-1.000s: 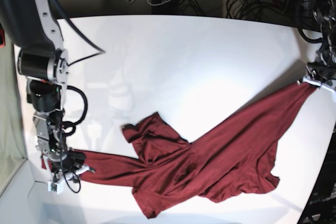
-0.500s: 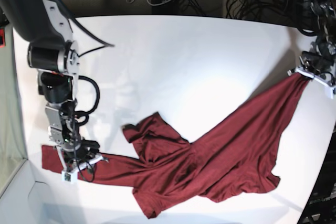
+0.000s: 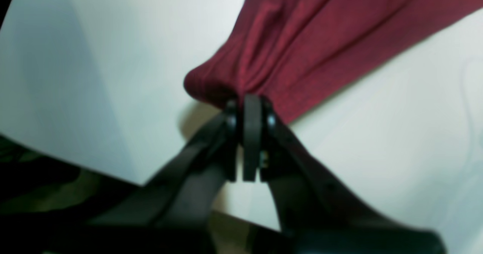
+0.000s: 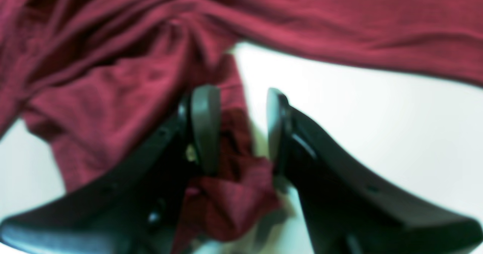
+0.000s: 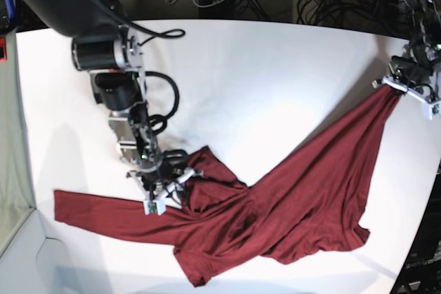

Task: Layout the t-shirt on the table in an organized manner, then fold the t-shirt properly
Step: 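Grasp the bunched t-shirt fabric with the right gripper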

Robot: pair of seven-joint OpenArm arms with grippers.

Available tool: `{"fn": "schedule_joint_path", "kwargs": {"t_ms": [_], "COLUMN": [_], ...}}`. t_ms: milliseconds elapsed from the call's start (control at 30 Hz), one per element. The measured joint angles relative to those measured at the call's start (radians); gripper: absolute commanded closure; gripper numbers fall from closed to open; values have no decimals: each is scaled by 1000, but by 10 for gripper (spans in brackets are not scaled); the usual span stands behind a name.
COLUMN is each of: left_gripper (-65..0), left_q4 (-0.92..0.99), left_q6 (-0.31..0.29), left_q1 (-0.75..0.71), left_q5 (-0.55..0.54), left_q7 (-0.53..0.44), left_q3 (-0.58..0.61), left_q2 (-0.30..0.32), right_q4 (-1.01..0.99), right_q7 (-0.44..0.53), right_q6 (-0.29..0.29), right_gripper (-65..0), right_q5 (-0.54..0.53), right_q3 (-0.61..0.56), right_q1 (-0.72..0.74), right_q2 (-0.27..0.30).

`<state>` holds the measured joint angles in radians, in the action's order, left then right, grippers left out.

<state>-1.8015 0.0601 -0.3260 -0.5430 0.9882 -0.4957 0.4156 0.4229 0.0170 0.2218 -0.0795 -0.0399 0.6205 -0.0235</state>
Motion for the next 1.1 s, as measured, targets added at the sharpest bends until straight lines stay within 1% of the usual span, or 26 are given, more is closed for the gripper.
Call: {"fn": "schedule_joint_path", "kwargs": {"t_ms": [67, 133, 167, 200, 267, 300, 367, 400, 433, 467, 500, 567, 633, 767, 833, 867, 967, 1100], "left_gripper": [-1, -1, -1, -1, -1, -1, -1, -1, -1, -1, -1, -1, -1, -1, -1, -1, -1, -1], "left_q4": [0, 0, 0, 2, 12, 14, 14, 14, 14, 14, 14, 14, 14, 14, 14, 14, 13, 8], "left_q6": [0, 0, 0, -1, 0, 1, 0, 0, 0, 0, 0, 0, 0, 0, 0, 0, 0, 0], "left_q1": [3, 6, 6, 9, 23, 40, 73, 85, 93, 100, 106, 122, 139, 150, 149, 149, 147, 138], "left_q5": [0, -1, -10, -11, -6, 7, -1, 2, -4, 0, 0, -1, 0, 0, 0, 0, 1, -4], "left_q7": [-2, -3, 1, 2, 3, 7, 3, 3, 3, 4, 5, 11, 10, 7, 7, 8, 6, 8], "left_q3": [0, -5, -22, -45, -101, -128, -171, -183, -196, -203, -207, -210, -210, -210, -210, -210, -212, -212], "left_q2": [0, -1, -3, -5, -2, -1, 2, 5, 3, 2, 0, -3, -3, -1, -3, -4, -4, -15], "right_q4": [7, 18, 44, 93, 248, 342, 528, 602, 685, 739, 798, 896, 967, 1063, 1075, 1059, 958, 738], "right_q7": [48, 55, 32, -14, -93, -114, -164, -187, -248, -272, -293, -290, -294, -291, -284, -296, -301, -285], "right_q6": [0, 2, 5, 7, 8, 9, 32, 61, 78, 108, 117, 132, 129, 126, 126, 126, 122, 121], "right_gripper": [-215, -215, -215, -215, -215, -215, -215, -215, -215, -215, -215, -215, -215, -215, -215, -216, -217, -217], "right_q5": [-6, -7, -7, -6, -3, -2, -2, -1, 13, 16, 20, 10, 13, 13, 12, 13, 16, 9], "right_q3": [0, 0, 0, 0, 0, -1, -12, -39, -82, -123, -156, -208, -220, -212, -190, -180, -165, -163], "right_q1": [-27, -48, -60, -84, -170, -229, -348, -394, -444, -477, -510, -559, -583, -585, -574, -552, -449, -277], "right_q2": [-16, -29, -32, -34, -38, -39, -45, -40, -32, -24, -18, -4, -2, 9, 19, 26, 29, 27]}}
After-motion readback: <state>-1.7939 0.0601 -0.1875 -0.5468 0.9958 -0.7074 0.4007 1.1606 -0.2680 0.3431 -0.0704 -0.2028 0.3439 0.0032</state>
